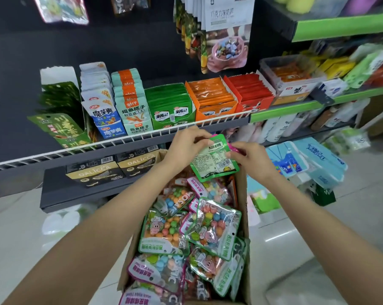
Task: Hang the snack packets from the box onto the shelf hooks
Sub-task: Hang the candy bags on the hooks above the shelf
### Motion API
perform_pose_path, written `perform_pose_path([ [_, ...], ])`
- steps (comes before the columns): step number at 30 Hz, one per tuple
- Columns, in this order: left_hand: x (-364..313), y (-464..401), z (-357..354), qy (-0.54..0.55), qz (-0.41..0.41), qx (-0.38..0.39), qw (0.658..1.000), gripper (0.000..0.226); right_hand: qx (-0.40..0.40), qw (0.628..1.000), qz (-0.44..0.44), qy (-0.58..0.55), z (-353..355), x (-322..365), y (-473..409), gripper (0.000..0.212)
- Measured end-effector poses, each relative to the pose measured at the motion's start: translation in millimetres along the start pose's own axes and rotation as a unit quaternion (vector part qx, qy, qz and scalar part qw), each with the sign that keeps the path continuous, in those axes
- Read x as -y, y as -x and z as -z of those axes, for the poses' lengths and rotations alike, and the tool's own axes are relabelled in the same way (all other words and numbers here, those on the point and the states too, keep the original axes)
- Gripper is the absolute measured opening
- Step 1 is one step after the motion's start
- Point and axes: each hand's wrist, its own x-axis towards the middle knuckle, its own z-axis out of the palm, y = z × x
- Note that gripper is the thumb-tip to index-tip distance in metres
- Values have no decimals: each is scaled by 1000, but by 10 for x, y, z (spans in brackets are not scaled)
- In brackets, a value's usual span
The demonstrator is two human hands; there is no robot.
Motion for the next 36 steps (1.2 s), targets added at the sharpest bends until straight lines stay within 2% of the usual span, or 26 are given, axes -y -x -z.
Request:
perform_pose_path([
  [4, -216, 11, 420, -16, -10, -42, 999, 22, 10, 998, 24, -54, 127, 318, -121, 28],
  [9, -263, 120, 945, -81, -13, -120, 989, 24, -34, 994, 61, -86, 2, 853, -293, 32],
  [13, -276, 142, 1422, -80, 0, -169, 982, 18, -109, 982, 53, -148, -155, 1225, -483, 40],
  [16, -217, 113, 1780, -78, 26, -164, 983, 20, -154, 975, 49, -153, -192, 1481, -542, 49],
  [18, -132, 91, 1986, -76, 34, -159, 984, 23, -184, 972, 76, -121, -228, 1677, -555, 47],
  [20, -54, 62, 2151, -61, 46, -160, 984, 22, -214, 969, 99, -80, -315, 1846, -597, 24],
  [21, -30, 50, 2219, -44, 59, -161, 984, 20, -231, 966, 106, -54, -377, 1930, -621, 21],
  [23, 33, -6, 2344, 37, 92, -161, 982, 13, -270, 946, 176, 35, -515, 2077, -676, 30],
  [26, 69, -37, 2525, 202, 156, -118, 960, 9, -303, 882, 307, 189, -769, 2269, -739, 35],
  [27, 91, -38, 2580, 248, 174, -99, 948, 9, -308, 866, 326, 220, -852, 2307, -766, 42],
  [29, 128, -19, 2680, 310, 195, -74, 928, 5, -295, 858, 334, 254, -969, 2332, -801, 57],
  [32, 217, 14, 2774, 328, 217, -46, 918, 10, -281, 846, 357, 280, -1058, 2374, -815, 51],
  [36, 274, 9, 2851, 299, 228, -37, 926, 7, -267, 835, 376, 300, -1133, 2484, -848, 38],
])
